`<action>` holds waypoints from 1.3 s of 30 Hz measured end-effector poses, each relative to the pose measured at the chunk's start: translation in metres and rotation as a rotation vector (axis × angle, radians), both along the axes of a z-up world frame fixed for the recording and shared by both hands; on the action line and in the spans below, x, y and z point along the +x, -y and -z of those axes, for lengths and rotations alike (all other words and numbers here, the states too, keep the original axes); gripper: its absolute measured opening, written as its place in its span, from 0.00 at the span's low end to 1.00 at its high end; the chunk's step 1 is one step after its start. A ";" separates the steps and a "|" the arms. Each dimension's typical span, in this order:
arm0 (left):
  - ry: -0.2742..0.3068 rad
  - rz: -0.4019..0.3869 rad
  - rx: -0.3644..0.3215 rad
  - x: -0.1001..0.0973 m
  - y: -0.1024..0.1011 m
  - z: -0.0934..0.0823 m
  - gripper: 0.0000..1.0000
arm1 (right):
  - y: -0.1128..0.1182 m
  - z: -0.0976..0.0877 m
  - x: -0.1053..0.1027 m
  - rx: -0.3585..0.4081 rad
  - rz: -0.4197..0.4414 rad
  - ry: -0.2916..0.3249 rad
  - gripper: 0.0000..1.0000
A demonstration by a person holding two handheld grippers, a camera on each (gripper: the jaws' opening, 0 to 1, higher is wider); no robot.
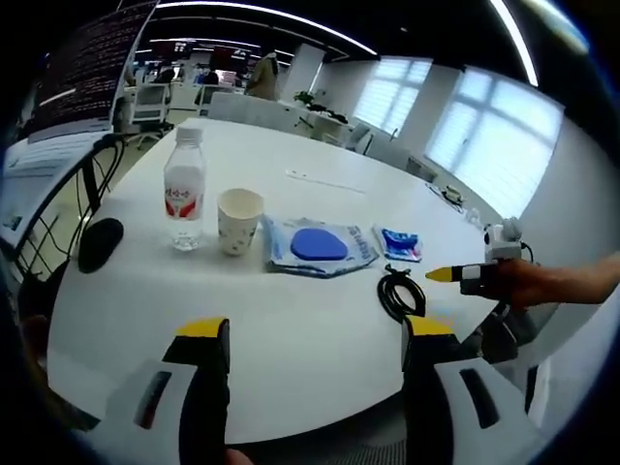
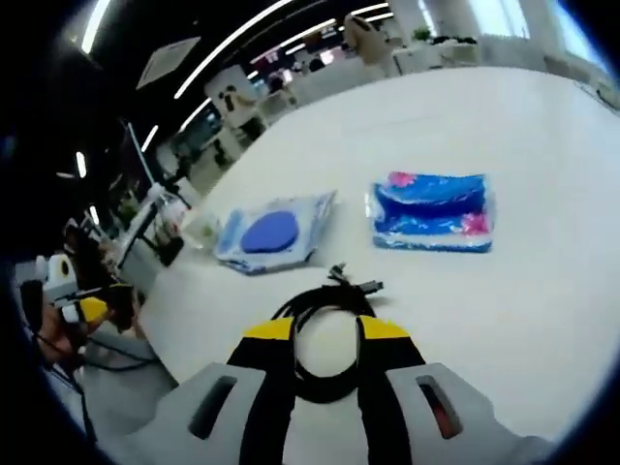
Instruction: Arrange the tabletop items into an orderly group along one side of the table until the central work area is clear of visible clutter.
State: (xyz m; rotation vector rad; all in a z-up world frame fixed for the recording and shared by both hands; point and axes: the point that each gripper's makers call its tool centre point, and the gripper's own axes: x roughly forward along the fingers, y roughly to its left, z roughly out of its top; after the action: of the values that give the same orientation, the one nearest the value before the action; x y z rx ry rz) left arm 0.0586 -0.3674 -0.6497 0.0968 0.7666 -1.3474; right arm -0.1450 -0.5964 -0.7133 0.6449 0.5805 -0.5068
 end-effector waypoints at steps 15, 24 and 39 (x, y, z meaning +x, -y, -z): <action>0.009 0.004 0.019 0.001 -0.005 -0.002 0.73 | 0.073 0.010 -0.038 -0.029 0.207 -0.051 0.24; 0.013 -0.039 0.014 0.010 -0.012 -0.007 0.72 | 0.110 0.013 -0.037 -0.010 0.275 -0.070 0.23; 0.004 -0.133 0.002 0.018 -0.028 -0.013 0.72 | 0.134 0.039 -0.030 -0.009 0.235 -0.196 0.09</action>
State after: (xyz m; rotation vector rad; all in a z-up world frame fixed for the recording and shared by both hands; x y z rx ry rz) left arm 0.0763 -0.3392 -0.6372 0.0495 0.7579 -1.2199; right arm -0.1748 -0.7300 -0.7527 0.6634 0.6900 -0.7990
